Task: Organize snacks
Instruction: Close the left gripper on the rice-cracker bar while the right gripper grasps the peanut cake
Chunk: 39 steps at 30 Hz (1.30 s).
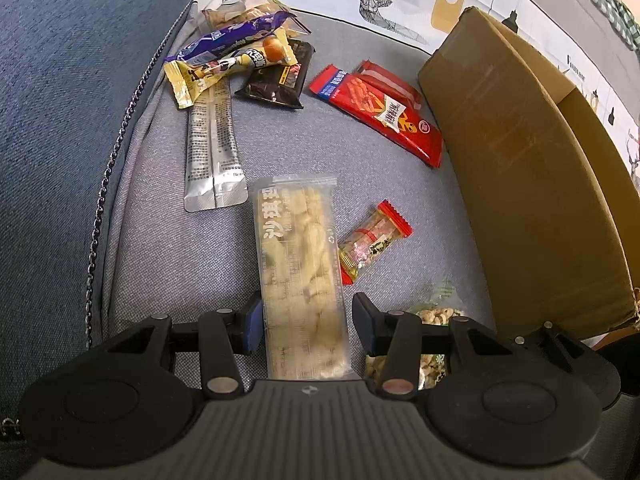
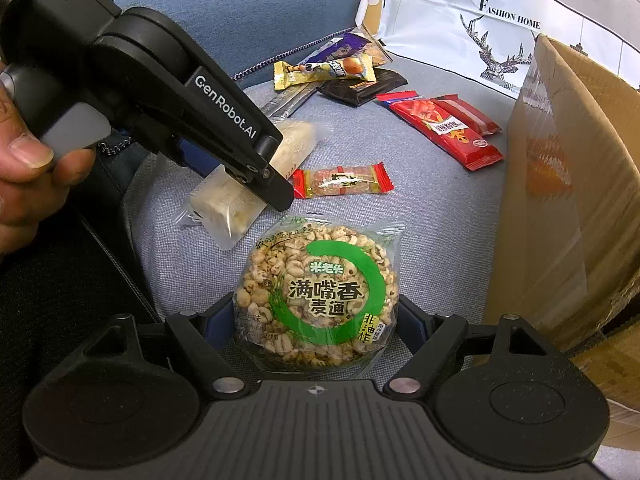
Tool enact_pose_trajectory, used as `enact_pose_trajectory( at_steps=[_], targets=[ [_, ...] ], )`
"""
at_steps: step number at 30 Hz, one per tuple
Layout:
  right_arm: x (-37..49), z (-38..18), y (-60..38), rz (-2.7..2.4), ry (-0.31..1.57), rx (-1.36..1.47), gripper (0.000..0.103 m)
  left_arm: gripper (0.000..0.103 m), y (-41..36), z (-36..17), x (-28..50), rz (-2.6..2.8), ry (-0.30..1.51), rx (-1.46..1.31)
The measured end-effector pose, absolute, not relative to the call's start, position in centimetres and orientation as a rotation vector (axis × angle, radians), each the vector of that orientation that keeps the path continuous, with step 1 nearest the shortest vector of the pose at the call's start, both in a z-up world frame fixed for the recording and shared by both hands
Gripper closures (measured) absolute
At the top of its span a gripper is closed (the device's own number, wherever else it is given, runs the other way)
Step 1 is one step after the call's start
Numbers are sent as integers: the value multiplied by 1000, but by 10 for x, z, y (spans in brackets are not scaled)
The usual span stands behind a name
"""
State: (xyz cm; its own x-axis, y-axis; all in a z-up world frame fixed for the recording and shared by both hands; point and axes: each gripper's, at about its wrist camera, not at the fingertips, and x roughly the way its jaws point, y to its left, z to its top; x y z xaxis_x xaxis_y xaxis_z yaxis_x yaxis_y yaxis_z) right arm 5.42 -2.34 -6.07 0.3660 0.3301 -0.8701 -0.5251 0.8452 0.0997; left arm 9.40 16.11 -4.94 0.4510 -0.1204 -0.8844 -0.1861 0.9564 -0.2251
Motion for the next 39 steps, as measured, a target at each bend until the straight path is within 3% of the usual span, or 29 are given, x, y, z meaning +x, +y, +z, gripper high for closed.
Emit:
enact_pose_trajectory(
  at_steps=[10,18,39],
  targets=[
    [54,-60,-24,554,1061,-210,22,53,162,-50,94,44,1107,-309],
    [53,-59,-24,554,1056,-213,22,62,163,-50,91,33,1100,-328],
    [40,-47,-29,553,980,-220,22,64,170,-37,81,-19,992,-391]
  ],
)
